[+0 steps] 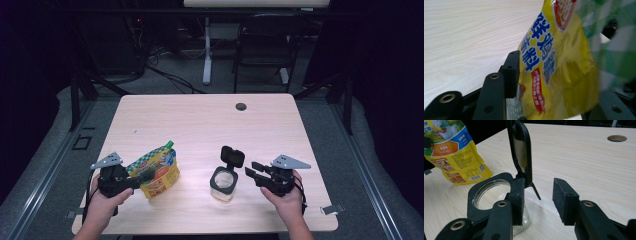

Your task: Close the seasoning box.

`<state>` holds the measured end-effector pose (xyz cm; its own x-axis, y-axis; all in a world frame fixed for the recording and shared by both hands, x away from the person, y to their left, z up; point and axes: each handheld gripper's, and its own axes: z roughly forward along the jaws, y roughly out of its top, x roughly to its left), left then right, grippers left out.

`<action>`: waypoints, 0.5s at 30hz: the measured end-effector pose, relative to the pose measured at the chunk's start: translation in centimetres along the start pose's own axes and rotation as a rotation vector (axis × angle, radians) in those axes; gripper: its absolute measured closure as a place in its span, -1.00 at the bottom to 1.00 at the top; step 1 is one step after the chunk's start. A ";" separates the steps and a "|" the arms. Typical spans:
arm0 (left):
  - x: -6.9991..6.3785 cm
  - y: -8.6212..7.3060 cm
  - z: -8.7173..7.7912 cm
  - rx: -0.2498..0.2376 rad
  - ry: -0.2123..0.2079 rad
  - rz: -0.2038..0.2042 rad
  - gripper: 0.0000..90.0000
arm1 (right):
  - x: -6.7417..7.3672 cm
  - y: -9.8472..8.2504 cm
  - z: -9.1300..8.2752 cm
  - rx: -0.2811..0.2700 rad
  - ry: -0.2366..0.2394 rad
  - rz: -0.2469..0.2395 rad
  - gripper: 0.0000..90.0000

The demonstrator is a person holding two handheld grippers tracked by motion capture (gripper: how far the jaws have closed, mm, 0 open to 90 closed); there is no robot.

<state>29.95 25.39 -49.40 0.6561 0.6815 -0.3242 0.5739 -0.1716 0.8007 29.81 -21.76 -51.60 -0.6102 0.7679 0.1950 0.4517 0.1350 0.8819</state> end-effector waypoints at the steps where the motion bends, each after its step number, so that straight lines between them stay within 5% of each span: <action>1: 0.0 0.0 0.1 0.002 0.002 -0.005 0.23 | 0.0 0.0 0.0 -0.001 0.000 0.000 0.38; 15: 0.7 -0.3 1.2 0.035 0.010 -0.038 0.03 | 0.0 0.0 -0.1 -0.006 0.002 -0.001 0.38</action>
<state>30.85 25.08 -50.46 0.6282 0.6954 -0.3490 0.6157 -0.1699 0.7695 29.80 -21.83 -51.57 -0.6122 0.7662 0.1954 0.4474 0.1320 0.8845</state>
